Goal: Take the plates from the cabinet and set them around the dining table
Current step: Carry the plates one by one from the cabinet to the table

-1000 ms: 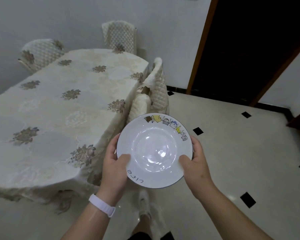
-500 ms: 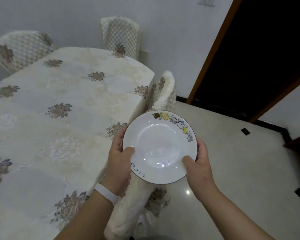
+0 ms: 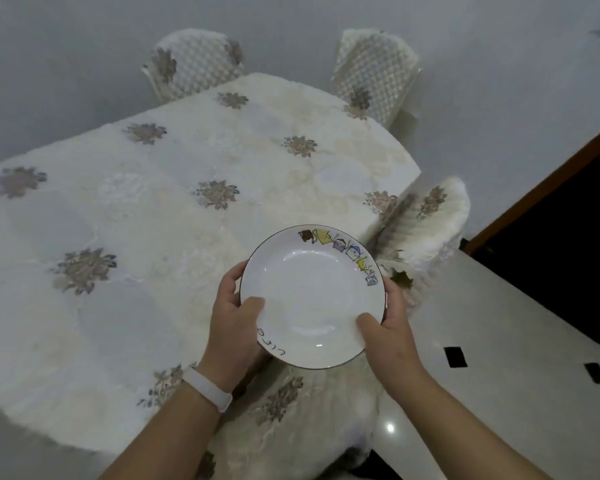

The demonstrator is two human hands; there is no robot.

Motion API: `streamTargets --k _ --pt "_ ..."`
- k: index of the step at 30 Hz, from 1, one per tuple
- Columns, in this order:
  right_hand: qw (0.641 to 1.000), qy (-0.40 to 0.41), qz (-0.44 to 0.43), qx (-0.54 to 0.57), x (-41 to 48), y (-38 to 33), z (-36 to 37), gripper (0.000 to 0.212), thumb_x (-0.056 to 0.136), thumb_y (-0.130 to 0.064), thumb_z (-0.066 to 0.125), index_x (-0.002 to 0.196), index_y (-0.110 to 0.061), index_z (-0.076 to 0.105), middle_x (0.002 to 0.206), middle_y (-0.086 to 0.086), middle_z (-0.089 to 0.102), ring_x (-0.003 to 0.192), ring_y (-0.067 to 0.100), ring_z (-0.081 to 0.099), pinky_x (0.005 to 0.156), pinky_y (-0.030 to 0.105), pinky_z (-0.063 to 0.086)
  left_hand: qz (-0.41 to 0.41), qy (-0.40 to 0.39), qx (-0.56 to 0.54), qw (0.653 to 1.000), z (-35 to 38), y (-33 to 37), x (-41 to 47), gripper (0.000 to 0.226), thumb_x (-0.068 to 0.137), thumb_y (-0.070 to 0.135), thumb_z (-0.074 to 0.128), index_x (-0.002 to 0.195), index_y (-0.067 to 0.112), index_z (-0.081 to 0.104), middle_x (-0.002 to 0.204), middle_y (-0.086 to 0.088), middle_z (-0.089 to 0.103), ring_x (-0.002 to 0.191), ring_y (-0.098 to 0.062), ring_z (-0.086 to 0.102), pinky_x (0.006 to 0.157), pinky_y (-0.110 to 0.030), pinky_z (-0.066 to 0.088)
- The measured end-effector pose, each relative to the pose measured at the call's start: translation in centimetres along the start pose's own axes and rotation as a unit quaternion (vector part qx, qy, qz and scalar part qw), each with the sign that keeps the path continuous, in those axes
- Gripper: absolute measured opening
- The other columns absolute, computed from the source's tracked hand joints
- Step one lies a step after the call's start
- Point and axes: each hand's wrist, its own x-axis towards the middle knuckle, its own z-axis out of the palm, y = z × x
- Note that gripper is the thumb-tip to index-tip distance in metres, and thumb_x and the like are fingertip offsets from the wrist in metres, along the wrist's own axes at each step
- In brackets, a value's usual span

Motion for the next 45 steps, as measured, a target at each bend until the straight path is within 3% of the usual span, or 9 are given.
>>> streamTargets --k 3,6,9,15,20,28,38,43,45 --pt "0.997 -0.081 -0.004 -0.015 3.2 -0.5 1.6 0.06 0.076 -0.007 0.048 0.118 -0.05 0.046 0.101 -0.029 0.063 0.091 -0.007 0.061 0.067 0.019 0.053 0.007 0.071 -0.007 0.997 -1.2 0.3 0.2 0.053 0.09 -0.01 0.043 0.122 0.03 0.052 0.101 -0.003 0.068 0.081 -0.018 0.066 0.056 -0.024 0.054" --pt "0.987 -0.161 -0.013 -0.026 6.3 -0.3 3.3 0.067 0.069 -0.012 0.047 0.128 -0.043 0.046 0.113 -0.018 0.062 0.101 0.003 0.061 0.073 0.028 0.057 0.018 0.146 -0.015 0.989 -2.0 -0.1 0.6 0.051 0.079 0.004 0.052 0.117 0.039 0.055 0.102 -0.002 0.07 0.087 -0.022 0.067 0.06 -0.028 0.055" --pt "0.972 -0.233 -0.009 -0.036 9.3 0.1 4.6 0.066 0.069 -0.013 0.048 0.123 -0.051 0.046 0.116 -0.014 0.061 0.104 0.007 0.06 0.078 0.033 0.057 0.035 0.228 -0.017 0.973 -2.1 -0.5 1.0 0.053 0.078 0.003 0.052 0.116 0.04 0.057 0.098 0.01 0.072 0.086 -0.016 0.069 0.064 -0.032 0.056" --pt "0.93 -0.364 -0.015 -0.051 13.4 0.3 6.8 0.061 0.085 0.002 0.048 0.125 -0.043 0.042 0.113 -0.016 0.059 0.101 0.0 0.058 0.068 0.013 0.052 0.047 0.349 -0.041 0.935 -1.3 -1.4 0.7 0.06 0.089 -0.011 0.044 0.122 0.036 0.06 0.113 0.007 0.071 0.099 -0.019 0.068 0.077 -0.039 0.057" --pt "0.895 -0.436 -0.01 -0.093 15.6 1.5 9.2 0.062 0.087 -0.001 0.048 0.128 -0.046 0.037 0.117 -0.017 0.06 0.106 0.009 0.058 0.086 0.037 0.055 0.045 0.431 -0.047 0.9 -1.8 -2.8 1.2 0.06 0.087 -0.011 0.046 0.132 0.026 0.057 0.12 0.003 0.069 0.109 -0.026 0.065 0.091 -0.051 0.054" --pt "0.873 -0.452 -0.018 -0.182 17.4 3.2 11.2 0.065 0.087 -0.005 0.05 0.142 -0.033 0.027 0.117 -0.013 0.053 0.108 0.016 0.053 0.083 0.03 0.044 0.021 0.411 -0.001 0.912 -3.5 -4.6 2.4 0.064 0.086 -0.013 0.049 0.118 0.04 0.063 0.112 0.009 0.072 0.103 -0.015 0.067 0.08 -0.032 0.057" --pt "0.853 -0.431 -0.022 -0.293 21.2 6.6 14.9 0.065 0.09 -0.013 0.052 0.145 -0.031 0.022 0.114 -0.006 0.053 0.093 0.018 0.053 0.071 0.026 0.041 -0.023 0.392 0.08 0.916 -6.0 -7.7 6.8 0.06 0.086 -0.008 0.05 0.126 0.035 0.059 0.108 0.02 0.07 0.088 0.005 0.065 0.068 -0.014 0.052" --pt "0.83 -0.435 -0.042 -0.346 22.3 8.0 16.2 0.068 0.088 -0.017 0.055 0.145 -0.03 0.02 0.113 -0.002 0.053 0.095 0.024 0.055 0.086 0.04 0.049 -0.057 0.388 0.151 0.907 -7.8 -9.6 8.1 0.063 0.081 0.003 0.052 0.123 0.049 0.056 0.101 0.015 0.07 0.094 -0.021 0.065 0.084 -0.042 0.057" --pt "0.821 -0.436 -0.053 -0.364 22.5 8.3 16.5 0.068 0.087 -0.018 0.057 0.145 -0.028 0.021 0.114 0.0 0.054 0.1 0.027 0.057 0.088 0.044 0.05 -0.065 0.388 0.168 0.904 -8.2 -10.2 8.3 0.063 0.081 0.005 0.052 0.125 0.051 0.054 0.101 0.016 0.07 0.092 -0.02 0.065 0.083 -0.043 0.057"
